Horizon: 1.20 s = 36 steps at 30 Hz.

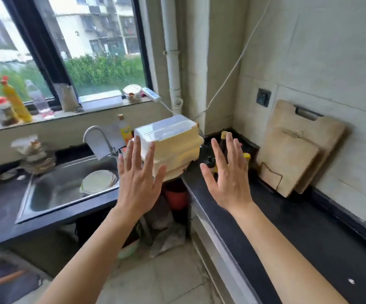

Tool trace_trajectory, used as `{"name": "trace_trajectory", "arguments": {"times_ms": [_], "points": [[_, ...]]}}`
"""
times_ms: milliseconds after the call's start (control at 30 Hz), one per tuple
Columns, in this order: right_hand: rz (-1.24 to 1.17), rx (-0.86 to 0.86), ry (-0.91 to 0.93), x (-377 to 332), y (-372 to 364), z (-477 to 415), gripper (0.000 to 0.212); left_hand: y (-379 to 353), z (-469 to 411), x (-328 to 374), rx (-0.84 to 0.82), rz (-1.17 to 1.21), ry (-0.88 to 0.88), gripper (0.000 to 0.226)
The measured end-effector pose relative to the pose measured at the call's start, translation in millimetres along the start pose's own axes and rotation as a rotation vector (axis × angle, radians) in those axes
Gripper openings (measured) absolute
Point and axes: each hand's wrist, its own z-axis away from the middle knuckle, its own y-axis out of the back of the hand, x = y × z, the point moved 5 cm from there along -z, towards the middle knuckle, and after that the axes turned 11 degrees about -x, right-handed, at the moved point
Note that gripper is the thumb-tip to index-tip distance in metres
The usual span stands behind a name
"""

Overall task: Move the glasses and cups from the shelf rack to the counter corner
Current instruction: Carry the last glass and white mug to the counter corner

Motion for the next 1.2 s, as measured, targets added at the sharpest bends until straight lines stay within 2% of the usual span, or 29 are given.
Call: {"name": "trace_trajectory", "arguments": {"times_ms": [300, 467, 667, 867, 1000, 1200], "points": [[-0.128, -0.176, 0.412, -284.5, -184.7, -123.2, 0.077, 105.6, 68.6, -306.0, 0.097, -0.015, 0.472, 0.073], [-0.25, -0.244, 0.543, -396.2, -267.7, -150.7, 0.076, 144.3, 128.6, -409.0, 0.141, -0.088, 0.675, 0.073], [-0.383, -0.314, 0.683, -530.6, -369.3, -185.1, 0.075, 181.4, 167.1, -533.5, 0.152, -0.224, 0.801, 0.076], [-0.439, -0.405, 0.702, -635.5, -467.8, -252.4, 0.075, 213.5, 135.3, -669.4, 0.124, -0.27, 0.928, 0.07], [-0.484, -0.406, 0.74, -718.0, -500.9, -306.5, 0.073, 256.4, 115.3, -741.4, 0.136, -0.351, 0.942, 0.072], [-0.506, -0.457, 0.835, -836.4, -537.3, -342.4, 0.071, 312.6, 140.7, -821.5, 0.217, -0.409, 1.003, 0.072]]}}
